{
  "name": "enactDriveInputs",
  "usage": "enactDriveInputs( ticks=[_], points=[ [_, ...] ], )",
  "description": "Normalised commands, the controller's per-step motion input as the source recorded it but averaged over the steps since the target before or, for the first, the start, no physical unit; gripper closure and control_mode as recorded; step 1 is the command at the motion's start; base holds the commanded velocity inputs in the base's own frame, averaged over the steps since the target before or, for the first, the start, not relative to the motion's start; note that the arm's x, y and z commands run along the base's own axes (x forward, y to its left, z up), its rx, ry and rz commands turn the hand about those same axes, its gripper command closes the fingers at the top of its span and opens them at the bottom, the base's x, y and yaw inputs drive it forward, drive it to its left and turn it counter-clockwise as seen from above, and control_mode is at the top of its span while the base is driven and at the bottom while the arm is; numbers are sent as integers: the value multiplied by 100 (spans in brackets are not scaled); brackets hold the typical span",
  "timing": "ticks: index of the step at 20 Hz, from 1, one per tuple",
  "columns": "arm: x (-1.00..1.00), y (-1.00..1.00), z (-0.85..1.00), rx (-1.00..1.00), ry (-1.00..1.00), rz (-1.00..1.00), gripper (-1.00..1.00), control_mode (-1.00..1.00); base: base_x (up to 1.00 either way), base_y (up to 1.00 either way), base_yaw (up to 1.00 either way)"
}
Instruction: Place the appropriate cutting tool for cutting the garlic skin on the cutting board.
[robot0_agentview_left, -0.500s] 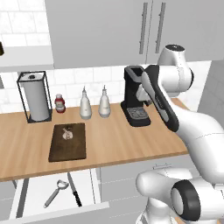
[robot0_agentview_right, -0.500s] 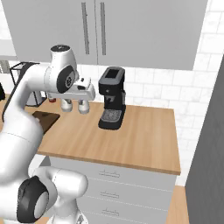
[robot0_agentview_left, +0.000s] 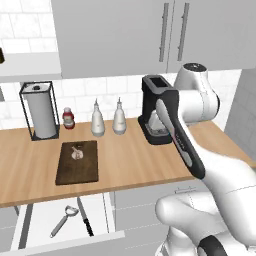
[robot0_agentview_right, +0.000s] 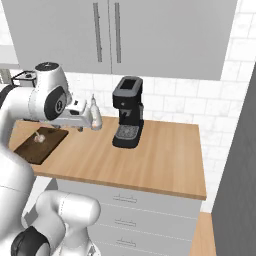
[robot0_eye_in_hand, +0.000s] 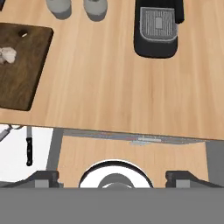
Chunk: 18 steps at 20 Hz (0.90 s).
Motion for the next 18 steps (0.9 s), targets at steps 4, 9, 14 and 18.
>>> enactDriveInputs(
  ticks=[4, 9, 14, 18],
  points=[
    [0, 100, -85, -7, 12, -19, -100, -100, 0, 0, 0],
    [-2, 100, -91, -1, 22, -19, -100, -100, 0, 0, 0],
    [-11, 100, -96, 0, 20, -9, -100, -100, 0, 0, 0],
    [-37, 100, -79, 0, 15, -4, -100, -100, 0, 0, 0]
  ],
)
